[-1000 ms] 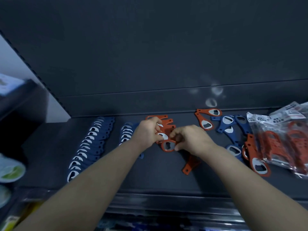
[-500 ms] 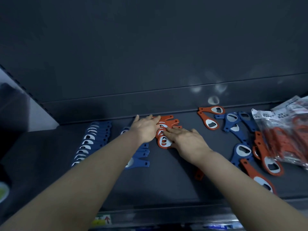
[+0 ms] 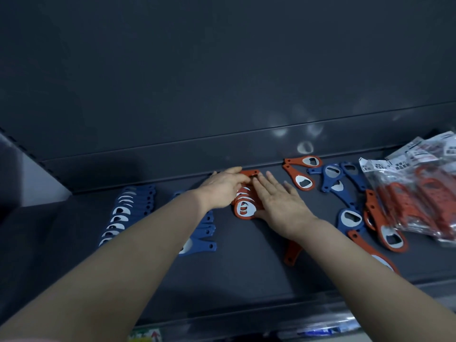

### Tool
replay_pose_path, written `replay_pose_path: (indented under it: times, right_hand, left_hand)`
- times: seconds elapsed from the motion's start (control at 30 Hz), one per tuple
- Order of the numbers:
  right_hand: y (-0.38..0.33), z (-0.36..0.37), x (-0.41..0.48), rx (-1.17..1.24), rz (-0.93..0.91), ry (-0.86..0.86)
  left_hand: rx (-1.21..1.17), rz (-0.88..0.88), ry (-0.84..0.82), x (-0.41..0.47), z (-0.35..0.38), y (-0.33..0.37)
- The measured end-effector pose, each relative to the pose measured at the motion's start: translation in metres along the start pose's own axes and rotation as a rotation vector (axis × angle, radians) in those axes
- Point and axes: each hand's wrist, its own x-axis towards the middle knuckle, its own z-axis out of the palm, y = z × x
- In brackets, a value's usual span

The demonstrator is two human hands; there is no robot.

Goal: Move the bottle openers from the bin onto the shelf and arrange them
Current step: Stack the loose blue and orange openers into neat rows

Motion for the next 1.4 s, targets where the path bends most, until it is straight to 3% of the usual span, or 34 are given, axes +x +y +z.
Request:
replay_pose_path:
  times: [0.23,0.57,0.7,0.83,1.0,1.13,1.27,1.4]
  right_hand:
    - [0.000,0.006,-0.002,0.049,-0.026,-0.112]
    - [-0.001,0.006,0.000,0.075,-0.026,-0.110]
    - [0.011,-0.006,-0.008,0.102,0.057,0.126]
    - [0.047,-0.027,-0.019,-0.063,0.273,0.293]
    - [0.095,-0.044,-0.021,-0.120,0.307,0.209]
    - [0.117,-0.048,0.002,-0.060,0.201,0.148]
    - [0.132,-0.047,0.026,-0.004,0.194,0.020]
    - [0.142,-0.044,0.032,-0.150,0.137,0.131]
  left_hand:
    - [-0.050,-0.185,0.011,-0.002,0.002,-0.007]
    - [-0.050,-0.132,0.003,-0.002,0.004,-0.001]
    - [-0.084,-0.031,0.174,0.004,0.004,0.013]
    - [-0.007,0.042,0.256,0.014,0.009,0.052]
    - [0.111,0.138,0.164,0.041,0.027,0.100]
    - [0.182,0.067,0.129,0.057,0.041,0.119]
    - [0.084,0.038,0.138,0.054,0.047,0.120]
    - [0.043,-0.059,0.193,0.051,0.045,0.121]
